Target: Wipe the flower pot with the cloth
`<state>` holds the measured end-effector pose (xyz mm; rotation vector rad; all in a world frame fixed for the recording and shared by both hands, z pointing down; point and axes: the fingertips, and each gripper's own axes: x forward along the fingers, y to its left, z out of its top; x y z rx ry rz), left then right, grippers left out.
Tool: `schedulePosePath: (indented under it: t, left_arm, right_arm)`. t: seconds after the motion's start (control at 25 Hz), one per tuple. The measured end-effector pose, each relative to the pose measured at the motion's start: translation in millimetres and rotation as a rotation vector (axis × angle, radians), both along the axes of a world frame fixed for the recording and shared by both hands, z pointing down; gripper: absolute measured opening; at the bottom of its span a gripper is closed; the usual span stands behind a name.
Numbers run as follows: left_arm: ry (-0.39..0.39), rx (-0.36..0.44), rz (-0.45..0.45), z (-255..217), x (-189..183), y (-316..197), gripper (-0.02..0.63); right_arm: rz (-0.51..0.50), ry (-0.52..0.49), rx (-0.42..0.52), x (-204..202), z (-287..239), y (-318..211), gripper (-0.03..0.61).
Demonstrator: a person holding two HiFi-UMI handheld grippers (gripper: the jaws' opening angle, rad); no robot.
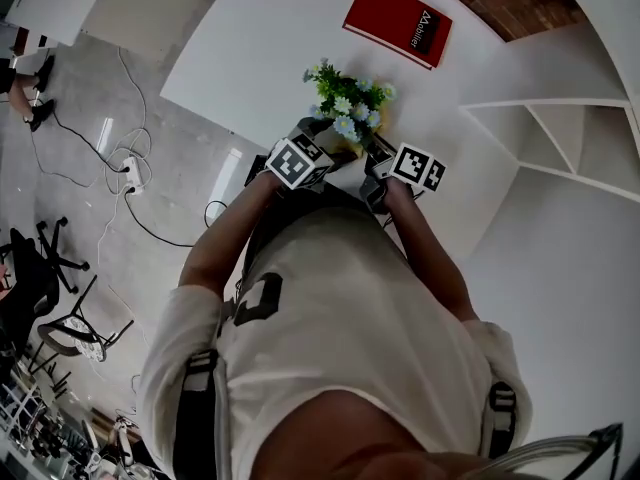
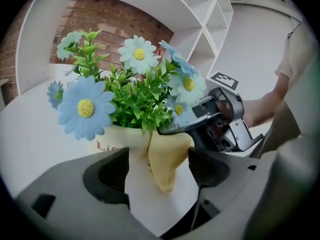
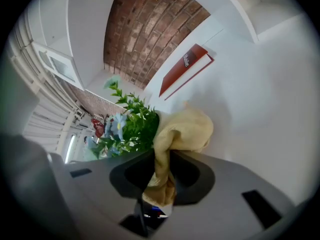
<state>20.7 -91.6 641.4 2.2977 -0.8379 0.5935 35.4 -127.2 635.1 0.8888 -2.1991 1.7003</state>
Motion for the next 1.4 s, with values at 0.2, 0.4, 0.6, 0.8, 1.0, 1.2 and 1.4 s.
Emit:
schedulePosePath:
  t: [0.2, 0.4, 0.6, 0.8, 1.0, 1.2, 1.4]
  left_arm:
    - [0.027, -0.022, 0.085, 3.7, 2.1, 5.5, 0.359]
    - [-0.079, -0.002, 0.075, -7.7, -70.3, -3.5, 0.359]
    - [-0.174, 0.07, 0.117, -29.5, -108.2, -31.2, 0.359]
    - [-0.271, 0.137, 0.312, -12.0, -81.0, -44.0, 0.36]
    - [-0.204, 0.161, 0.275, -9.7, -58.8, -48.6, 0.36]
    - [-0.186, 0.161, 0.158, -15.3, -55.7, -53.1, 0.359]
    - [-0.253, 0.174, 0.088, -7.2, -53.8, -38.6, 0.359]
  right_arm:
    - [0.016, 0.081, -0.036, 8.5, 30.0, 1.5, 0.098]
    - [0.042, 0.058, -0.005, 8.4, 11.9, -3.6, 0.098]
    - [0.102, -0.024, 0.022, 11.7, -14.5, -12.1, 0.098]
    - [0.114, -0.029, 0.031, 7.2, -19.1, -12.7, 0.099]
    - [0.095, -0.011, 0.034, 0.4, -15.1, -9.1, 0.1]
    - [0.096, 0.022, 0.013, 3.4, -3.4, -4.7, 0.1]
    - [0.105, 0.062, -0.024, 8.6, 18.2, 4.3, 0.1]
